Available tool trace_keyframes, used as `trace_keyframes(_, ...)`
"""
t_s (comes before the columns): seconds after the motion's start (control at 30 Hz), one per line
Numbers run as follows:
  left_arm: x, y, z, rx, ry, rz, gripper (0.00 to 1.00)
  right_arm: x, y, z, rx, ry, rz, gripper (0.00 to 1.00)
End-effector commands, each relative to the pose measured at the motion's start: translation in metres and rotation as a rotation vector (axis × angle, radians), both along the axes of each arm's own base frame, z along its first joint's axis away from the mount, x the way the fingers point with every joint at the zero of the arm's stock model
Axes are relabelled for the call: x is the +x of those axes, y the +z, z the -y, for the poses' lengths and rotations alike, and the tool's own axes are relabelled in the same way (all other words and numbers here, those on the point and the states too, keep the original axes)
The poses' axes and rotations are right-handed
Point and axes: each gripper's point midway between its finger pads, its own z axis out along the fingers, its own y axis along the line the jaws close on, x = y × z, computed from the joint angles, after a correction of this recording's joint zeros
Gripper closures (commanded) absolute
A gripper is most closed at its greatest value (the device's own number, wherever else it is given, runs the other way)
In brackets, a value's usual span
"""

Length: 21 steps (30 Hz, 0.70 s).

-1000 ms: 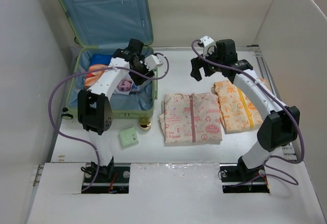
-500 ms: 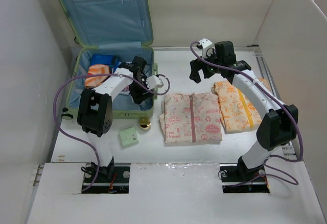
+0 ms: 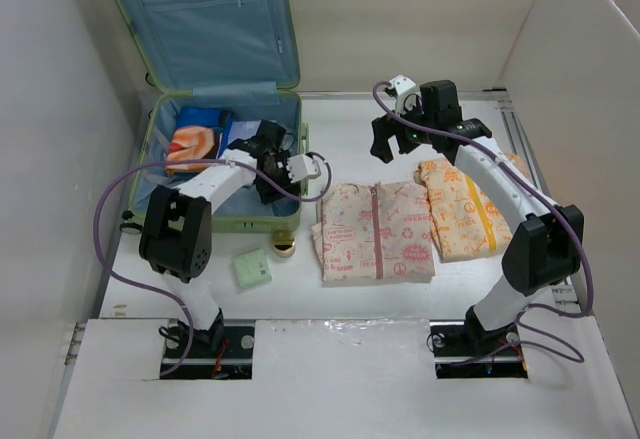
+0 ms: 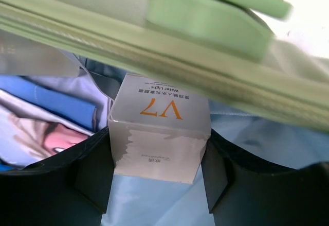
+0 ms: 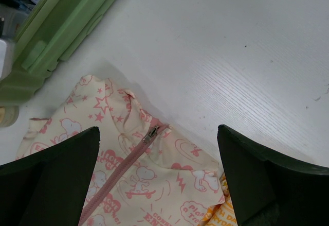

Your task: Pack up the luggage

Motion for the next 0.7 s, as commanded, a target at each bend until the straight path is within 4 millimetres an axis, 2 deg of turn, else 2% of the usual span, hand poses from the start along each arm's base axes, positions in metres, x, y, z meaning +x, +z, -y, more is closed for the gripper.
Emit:
trace_keyframes(0.0,0.017,0.03,0.01,-0.026,-0.12,0.183,0.77,0.006,0.015,0.0,0.023,-0.004,0.043,0.0)
trace_keyframes(0.1,0.02,0.029,0.012,-0.006,-0.183,0.192,0.79,0.007,0.022,0.0,0.025,-0.004,0.051,0.0)
trace_keyframes(0.27,0.018,0.031,0.031,-0.076,-0.28,0.164,0.79,0.005,0.026,0.0,0.028,-0.004,0.06,0.0)
trace_keyframes(0.37,0.021,0.026,0.034,-0.077,-0.294,0.149,0.71,0.004,0.026,0.002,0.023,-0.011,0.062,0.0)
trace_keyframes(0.4,0.021,0.022,0.034,-0.073,-0.294,0.132,0.65,0.003,0.03,0.003,0.026,-0.011,0.07,0.0)
trace_keyframes(0.43,0.022,0.017,0.032,-0.057,-0.288,0.124,0.57,-0.001,0.023,0.004,0.02,-0.011,0.05,0.0)
trace_keyframes(0.47,0.023,0.017,0.027,-0.058,-0.252,0.118,0.51,-0.002,0.028,0.004,0.023,-0.011,0.062,0.0)
trace_keyframes(0.5,0.021,0.015,0.024,-0.049,-0.234,0.108,0.4,-0.001,0.028,0.005,0.018,-0.019,0.063,0.0)
trace_keyframes(0.6,0.025,0.026,0.017,-0.048,-0.175,0.131,0.24,-0.005,0.031,0.007,0.02,-0.019,0.069,0.0)
trace_keyframes(0.67,0.033,0.048,0.013,-0.062,-0.142,0.185,0.03,-0.005,0.031,0.007,0.02,-0.019,0.069,0.0)
